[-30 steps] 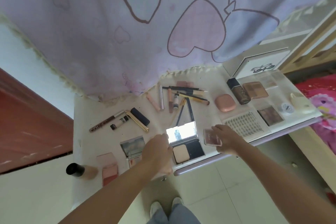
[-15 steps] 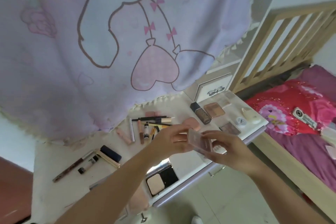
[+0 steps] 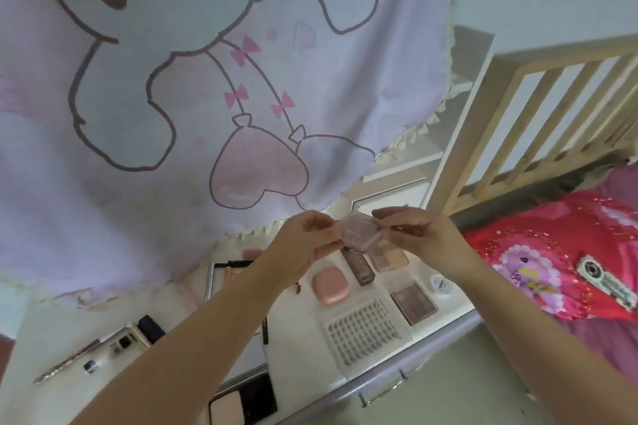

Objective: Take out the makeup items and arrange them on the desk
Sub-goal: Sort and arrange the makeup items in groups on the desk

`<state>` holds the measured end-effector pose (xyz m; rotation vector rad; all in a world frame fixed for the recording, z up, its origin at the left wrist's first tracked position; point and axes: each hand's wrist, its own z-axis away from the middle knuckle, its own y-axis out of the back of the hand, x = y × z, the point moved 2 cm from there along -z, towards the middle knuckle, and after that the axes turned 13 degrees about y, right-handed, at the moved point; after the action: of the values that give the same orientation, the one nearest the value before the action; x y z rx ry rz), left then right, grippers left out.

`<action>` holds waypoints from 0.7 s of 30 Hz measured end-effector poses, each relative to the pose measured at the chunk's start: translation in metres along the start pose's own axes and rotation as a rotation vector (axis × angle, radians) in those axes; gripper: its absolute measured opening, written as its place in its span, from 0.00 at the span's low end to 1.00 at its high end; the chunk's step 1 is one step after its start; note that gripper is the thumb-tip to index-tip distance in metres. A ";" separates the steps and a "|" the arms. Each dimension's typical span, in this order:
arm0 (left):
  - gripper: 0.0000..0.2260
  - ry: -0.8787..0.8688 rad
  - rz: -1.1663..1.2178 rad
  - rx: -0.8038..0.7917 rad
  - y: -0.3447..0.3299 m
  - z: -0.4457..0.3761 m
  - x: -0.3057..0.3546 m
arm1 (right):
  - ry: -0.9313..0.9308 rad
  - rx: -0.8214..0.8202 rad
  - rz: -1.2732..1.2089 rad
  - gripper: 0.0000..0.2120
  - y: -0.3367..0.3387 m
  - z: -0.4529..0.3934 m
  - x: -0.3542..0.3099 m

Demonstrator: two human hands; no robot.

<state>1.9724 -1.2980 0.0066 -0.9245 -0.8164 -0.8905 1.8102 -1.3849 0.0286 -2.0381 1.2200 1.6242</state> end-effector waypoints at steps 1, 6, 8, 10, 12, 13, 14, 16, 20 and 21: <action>0.07 -0.020 -0.007 0.049 -0.005 -0.006 0.003 | 0.018 -0.006 0.037 0.13 0.006 -0.008 0.003; 0.06 -0.114 -0.038 0.219 -0.024 -0.027 0.007 | 0.082 -0.248 0.171 0.08 0.018 -0.031 0.015; 0.07 -0.135 -0.100 0.243 -0.028 -0.028 0.005 | 0.101 -0.263 0.169 0.08 0.023 -0.038 0.018; 0.10 -0.133 -0.169 0.232 -0.028 -0.025 0.003 | 0.071 -0.277 0.100 0.12 0.027 -0.044 0.021; 0.13 -0.132 -0.194 0.208 -0.027 -0.019 0.000 | 0.046 -0.352 0.035 0.16 0.028 -0.049 0.024; 0.14 -0.131 -0.209 0.217 -0.026 -0.015 -0.001 | 0.034 -0.393 -0.010 0.17 0.027 -0.050 0.026; 0.15 -0.133 -0.222 0.240 -0.025 -0.012 -0.002 | 0.020 -0.433 -0.054 0.17 0.026 -0.051 0.027; 0.15 -0.149 -0.237 0.293 -0.021 -0.004 -0.002 | 0.019 -0.513 -0.094 0.16 0.020 -0.055 0.028; 0.16 -0.186 -0.269 0.368 -0.016 0.011 -0.002 | 0.082 -0.545 -0.077 0.13 0.007 -0.064 0.025; 0.16 -0.192 -0.264 0.389 -0.015 0.014 -0.002 | 0.114 -0.545 -0.057 0.14 0.005 -0.066 0.024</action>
<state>1.9551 -1.2902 0.0148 -0.5722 -1.2484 -0.8358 1.8512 -1.4417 0.0312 -2.4795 0.7929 1.9997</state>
